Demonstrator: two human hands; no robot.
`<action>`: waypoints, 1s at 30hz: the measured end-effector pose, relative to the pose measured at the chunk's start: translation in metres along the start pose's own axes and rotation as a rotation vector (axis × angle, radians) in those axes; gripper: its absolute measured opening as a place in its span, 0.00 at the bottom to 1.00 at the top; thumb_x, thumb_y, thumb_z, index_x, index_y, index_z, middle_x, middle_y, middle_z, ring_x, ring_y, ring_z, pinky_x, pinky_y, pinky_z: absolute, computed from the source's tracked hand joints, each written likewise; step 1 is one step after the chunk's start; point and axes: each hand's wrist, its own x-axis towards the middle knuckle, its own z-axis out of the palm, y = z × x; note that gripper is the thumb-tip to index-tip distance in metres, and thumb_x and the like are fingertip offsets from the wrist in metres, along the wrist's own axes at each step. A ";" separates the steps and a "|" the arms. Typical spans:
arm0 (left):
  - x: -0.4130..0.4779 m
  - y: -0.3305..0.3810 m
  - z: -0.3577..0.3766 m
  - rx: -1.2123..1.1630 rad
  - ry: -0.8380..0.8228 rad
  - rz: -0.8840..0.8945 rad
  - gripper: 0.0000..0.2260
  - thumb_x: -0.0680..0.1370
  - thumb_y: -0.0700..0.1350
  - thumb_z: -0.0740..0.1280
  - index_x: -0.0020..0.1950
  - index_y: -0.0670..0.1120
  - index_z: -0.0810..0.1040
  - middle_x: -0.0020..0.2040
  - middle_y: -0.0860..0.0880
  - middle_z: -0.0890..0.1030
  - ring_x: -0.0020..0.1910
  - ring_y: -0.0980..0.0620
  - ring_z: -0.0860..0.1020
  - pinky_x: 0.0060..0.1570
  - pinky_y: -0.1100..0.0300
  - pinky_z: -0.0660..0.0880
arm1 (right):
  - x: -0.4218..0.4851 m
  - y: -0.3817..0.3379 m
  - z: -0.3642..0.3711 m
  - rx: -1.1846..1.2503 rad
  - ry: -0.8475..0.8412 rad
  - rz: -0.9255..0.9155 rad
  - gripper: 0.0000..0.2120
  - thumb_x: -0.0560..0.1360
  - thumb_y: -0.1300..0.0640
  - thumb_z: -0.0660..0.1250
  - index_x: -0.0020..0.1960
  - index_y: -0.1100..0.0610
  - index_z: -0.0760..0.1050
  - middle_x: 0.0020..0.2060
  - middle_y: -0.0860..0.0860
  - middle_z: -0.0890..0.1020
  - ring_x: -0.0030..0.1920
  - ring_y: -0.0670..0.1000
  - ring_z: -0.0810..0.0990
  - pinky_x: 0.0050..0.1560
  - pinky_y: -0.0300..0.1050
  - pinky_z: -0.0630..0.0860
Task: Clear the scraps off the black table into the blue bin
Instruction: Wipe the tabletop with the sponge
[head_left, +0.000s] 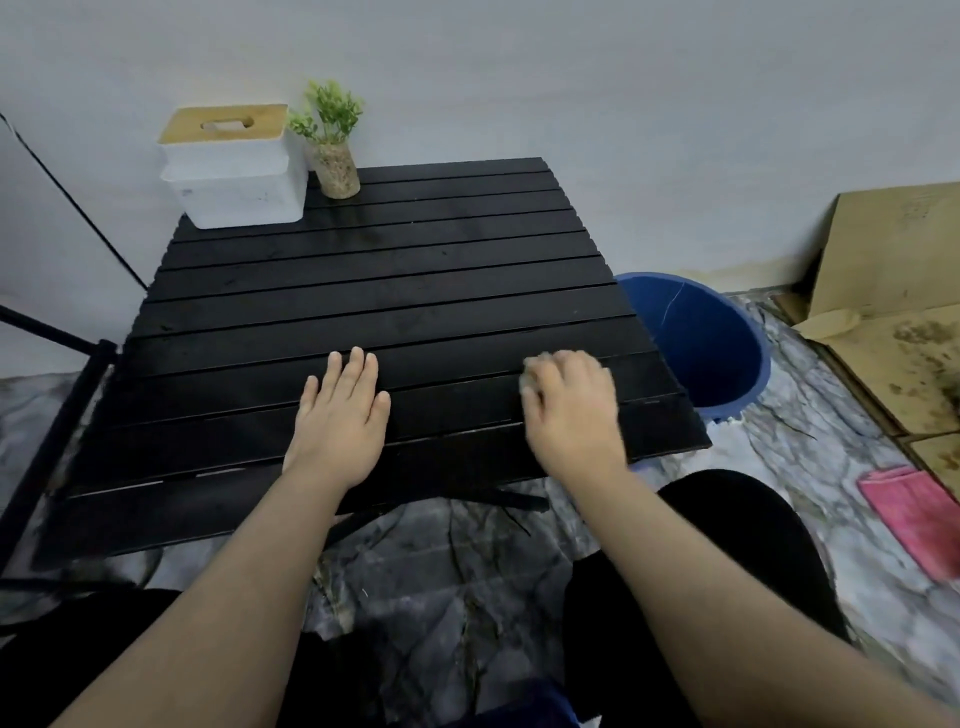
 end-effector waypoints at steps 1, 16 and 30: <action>0.000 -0.001 -0.003 -0.079 0.005 -0.006 0.23 0.81 0.50 0.45 0.76 0.48 0.48 0.78 0.52 0.48 0.76 0.54 0.43 0.75 0.55 0.41 | -0.014 -0.035 0.010 0.033 -0.030 -0.118 0.19 0.75 0.50 0.54 0.61 0.54 0.74 0.55 0.58 0.78 0.59 0.63 0.73 0.62 0.61 0.68; -0.073 -0.131 -0.037 0.081 0.061 -0.192 0.24 0.81 0.51 0.44 0.76 0.47 0.47 0.78 0.51 0.48 0.77 0.52 0.42 0.74 0.53 0.41 | -0.038 -0.146 0.046 -0.024 -0.073 -0.182 0.27 0.75 0.46 0.48 0.62 0.59 0.74 0.64 0.60 0.74 0.64 0.65 0.69 0.65 0.61 0.67; -0.072 -0.149 -0.054 -0.241 0.138 -0.125 0.22 0.81 0.49 0.50 0.75 0.48 0.55 0.77 0.50 0.54 0.76 0.54 0.50 0.74 0.58 0.47 | -0.028 -0.101 0.031 -0.084 -0.014 0.138 0.27 0.76 0.49 0.47 0.60 0.65 0.75 0.61 0.66 0.73 0.61 0.67 0.69 0.62 0.61 0.66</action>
